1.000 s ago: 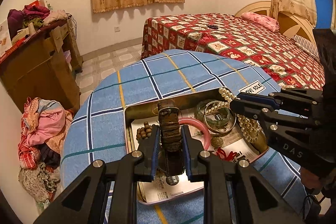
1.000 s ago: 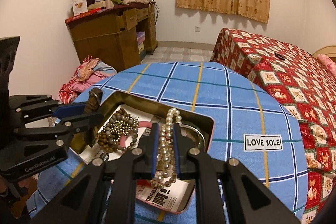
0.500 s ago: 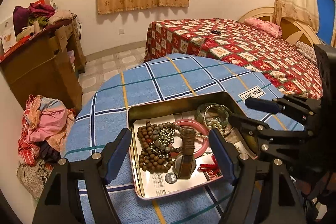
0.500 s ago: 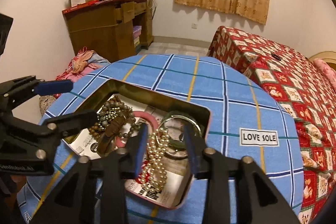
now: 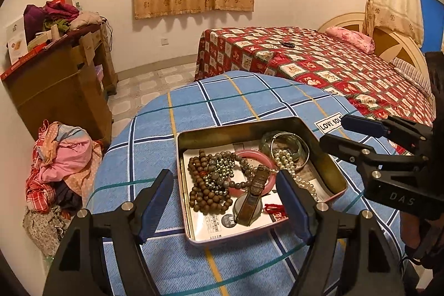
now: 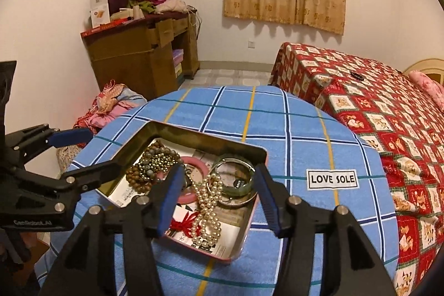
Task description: Organize jewelry
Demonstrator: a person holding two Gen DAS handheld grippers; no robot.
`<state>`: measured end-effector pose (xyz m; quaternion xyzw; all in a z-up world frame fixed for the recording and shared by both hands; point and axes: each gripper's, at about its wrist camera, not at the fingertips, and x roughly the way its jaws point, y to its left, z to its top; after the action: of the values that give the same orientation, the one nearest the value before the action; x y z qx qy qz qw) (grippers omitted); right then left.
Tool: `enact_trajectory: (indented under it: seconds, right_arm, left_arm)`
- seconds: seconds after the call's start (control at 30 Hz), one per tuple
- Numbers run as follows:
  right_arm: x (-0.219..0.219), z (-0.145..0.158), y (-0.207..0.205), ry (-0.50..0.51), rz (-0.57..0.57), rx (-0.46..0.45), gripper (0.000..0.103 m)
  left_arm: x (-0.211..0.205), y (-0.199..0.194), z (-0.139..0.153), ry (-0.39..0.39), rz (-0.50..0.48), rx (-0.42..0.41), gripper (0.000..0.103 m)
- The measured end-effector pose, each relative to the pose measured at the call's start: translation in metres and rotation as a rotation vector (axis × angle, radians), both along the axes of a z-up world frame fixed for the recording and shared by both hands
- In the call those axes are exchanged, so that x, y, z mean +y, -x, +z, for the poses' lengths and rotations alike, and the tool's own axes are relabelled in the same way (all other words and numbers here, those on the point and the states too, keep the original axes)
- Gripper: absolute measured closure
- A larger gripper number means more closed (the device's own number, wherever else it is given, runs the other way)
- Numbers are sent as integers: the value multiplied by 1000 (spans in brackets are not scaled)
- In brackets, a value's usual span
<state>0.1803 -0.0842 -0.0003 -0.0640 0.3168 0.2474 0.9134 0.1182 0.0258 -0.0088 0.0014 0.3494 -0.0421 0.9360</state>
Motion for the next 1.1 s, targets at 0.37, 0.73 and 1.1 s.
enact_trajectory:
  seconds: [0.37, 0.73, 1.1]
  right_arm:
    - [0, 2, 3, 2, 2, -5, 44]
    - [2, 8, 10, 1, 6, -15, 41]
    - [2, 7, 9, 0, 5, -17, 39]
  left_arm:
    - [4, 4, 1, -1, 14, -1, 27]
    - [5, 5, 2, 1, 14, -2, 27]
    - [6, 5, 2, 0, 16, -2, 27]
